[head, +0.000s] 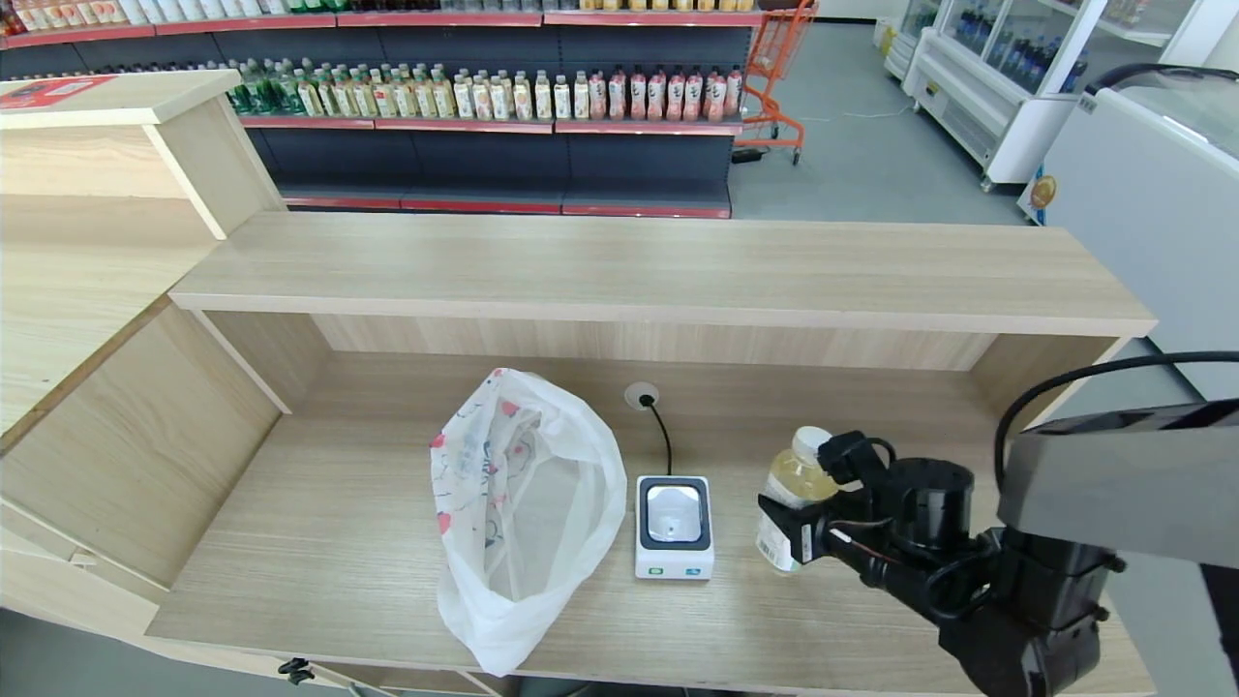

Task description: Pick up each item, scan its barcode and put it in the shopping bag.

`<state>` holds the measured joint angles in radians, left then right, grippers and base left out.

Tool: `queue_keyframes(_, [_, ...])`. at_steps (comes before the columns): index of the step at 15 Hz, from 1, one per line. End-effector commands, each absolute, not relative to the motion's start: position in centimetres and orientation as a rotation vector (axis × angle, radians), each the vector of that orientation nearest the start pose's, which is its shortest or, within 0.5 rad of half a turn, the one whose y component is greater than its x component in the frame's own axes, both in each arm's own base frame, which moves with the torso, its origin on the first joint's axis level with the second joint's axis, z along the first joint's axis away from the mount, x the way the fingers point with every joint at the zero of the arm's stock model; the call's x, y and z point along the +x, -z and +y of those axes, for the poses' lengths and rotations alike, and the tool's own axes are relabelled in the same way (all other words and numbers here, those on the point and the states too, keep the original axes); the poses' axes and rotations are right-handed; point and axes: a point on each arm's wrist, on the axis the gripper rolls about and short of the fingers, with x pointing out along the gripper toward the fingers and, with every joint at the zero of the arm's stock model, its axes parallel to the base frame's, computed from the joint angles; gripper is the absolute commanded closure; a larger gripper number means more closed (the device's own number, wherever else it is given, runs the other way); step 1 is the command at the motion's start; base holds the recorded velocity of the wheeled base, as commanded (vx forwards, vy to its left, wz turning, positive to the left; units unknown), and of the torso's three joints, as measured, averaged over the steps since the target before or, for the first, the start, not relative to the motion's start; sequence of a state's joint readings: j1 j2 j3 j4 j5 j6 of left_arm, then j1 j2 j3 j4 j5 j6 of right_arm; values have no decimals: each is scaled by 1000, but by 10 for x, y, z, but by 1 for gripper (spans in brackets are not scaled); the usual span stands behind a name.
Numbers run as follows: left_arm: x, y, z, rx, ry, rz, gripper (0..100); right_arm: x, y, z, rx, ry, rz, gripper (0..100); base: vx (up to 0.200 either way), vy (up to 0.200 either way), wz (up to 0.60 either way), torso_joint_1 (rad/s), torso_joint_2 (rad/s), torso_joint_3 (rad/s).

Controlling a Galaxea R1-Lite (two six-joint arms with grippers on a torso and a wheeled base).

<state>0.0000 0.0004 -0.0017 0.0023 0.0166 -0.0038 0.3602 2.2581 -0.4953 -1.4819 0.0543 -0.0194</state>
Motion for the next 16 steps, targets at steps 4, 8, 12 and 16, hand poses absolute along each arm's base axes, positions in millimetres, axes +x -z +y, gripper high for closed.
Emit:
queue_keyframes(4, [-23,-76,0,-5,-17,1,0,249,-148,60,201,-772,245,100,0,0,0,0,0,0])
queue_keyframes(8, [-23,-75,0,-5,-17,1,0,191,-171,57,320,-997,411,100,0,0,0,0,0,0])
queue_keyframes(12, [-23,-76,0,-5,-17,0,0,166,-167,67,320,-1130,452,100,0,0,0,0,0,0])
queue_keyframes(16, [-23,-76,0,-5,-17,0,0,151,-167,79,306,-1211,512,100,0,0,0,0,0,0])
